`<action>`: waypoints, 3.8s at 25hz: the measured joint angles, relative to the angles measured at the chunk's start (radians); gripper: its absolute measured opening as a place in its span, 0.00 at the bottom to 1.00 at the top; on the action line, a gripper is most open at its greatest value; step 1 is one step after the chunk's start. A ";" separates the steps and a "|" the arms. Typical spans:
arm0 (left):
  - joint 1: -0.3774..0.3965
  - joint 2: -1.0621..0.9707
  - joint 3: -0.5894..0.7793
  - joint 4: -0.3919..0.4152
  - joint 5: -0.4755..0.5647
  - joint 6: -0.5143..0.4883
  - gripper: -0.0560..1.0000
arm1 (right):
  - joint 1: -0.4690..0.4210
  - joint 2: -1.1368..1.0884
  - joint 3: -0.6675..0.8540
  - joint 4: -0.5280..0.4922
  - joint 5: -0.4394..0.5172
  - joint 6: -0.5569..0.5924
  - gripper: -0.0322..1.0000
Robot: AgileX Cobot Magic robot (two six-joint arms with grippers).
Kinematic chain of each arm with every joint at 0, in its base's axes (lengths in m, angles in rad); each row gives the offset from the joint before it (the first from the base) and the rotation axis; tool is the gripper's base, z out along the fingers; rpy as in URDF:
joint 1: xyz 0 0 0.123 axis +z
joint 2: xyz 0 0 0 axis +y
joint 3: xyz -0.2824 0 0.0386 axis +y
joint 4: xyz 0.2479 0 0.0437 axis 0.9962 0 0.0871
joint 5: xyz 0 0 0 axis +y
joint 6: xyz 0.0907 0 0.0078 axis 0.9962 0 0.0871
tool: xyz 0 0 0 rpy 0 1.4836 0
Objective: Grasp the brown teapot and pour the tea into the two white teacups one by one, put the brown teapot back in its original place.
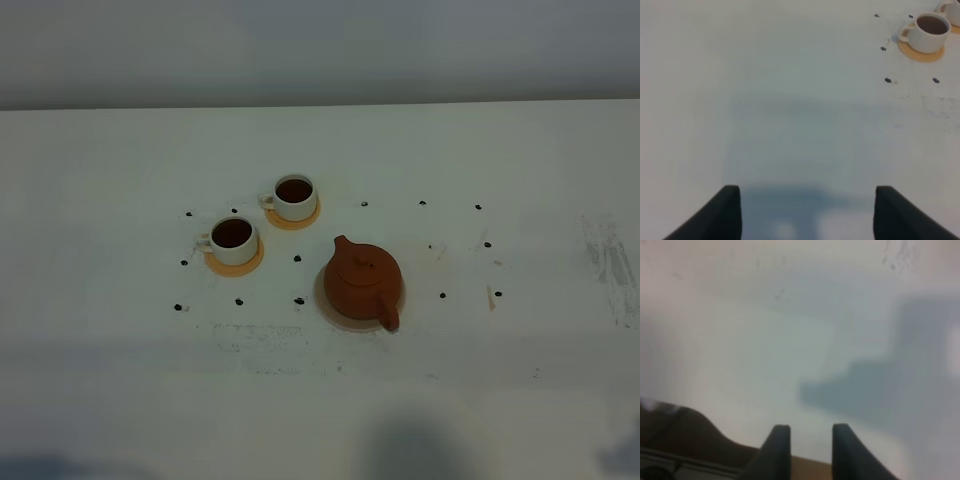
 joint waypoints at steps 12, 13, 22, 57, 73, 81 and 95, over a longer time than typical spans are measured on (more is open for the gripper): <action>0.000 0.000 0.000 0.000 0.000 0.000 0.56 | -0.101 -0.119 0.068 0.082 -0.008 -0.063 0.22; 0.000 0.000 0.000 0.000 0.000 0.000 0.56 | -0.109 -0.129 0.068 0.088 -0.008 -0.073 0.22; 0.000 0.000 0.000 0.000 0.000 0.001 0.56 | -0.222 -0.268 0.068 0.113 -0.011 -0.104 0.22; 0.000 0.000 0.000 0.000 0.000 0.000 0.56 | -0.295 -0.589 0.069 0.129 -0.007 -0.131 0.22; 0.000 0.000 0.000 0.000 0.000 0.000 0.56 | -0.295 -0.589 0.069 0.129 -0.007 -0.131 0.22; -0.004 -0.001 0.000 0.000 0.000 0.000 0.56 | -0.295 -0.589 0.069 0.130 -0.007 -0.131 0.22; -0.073 -0.001 0.000 0.000 0.000 0.000 0.56 | -0.295 -0.589 0.069 0.131 -0.007 -0.132 0.22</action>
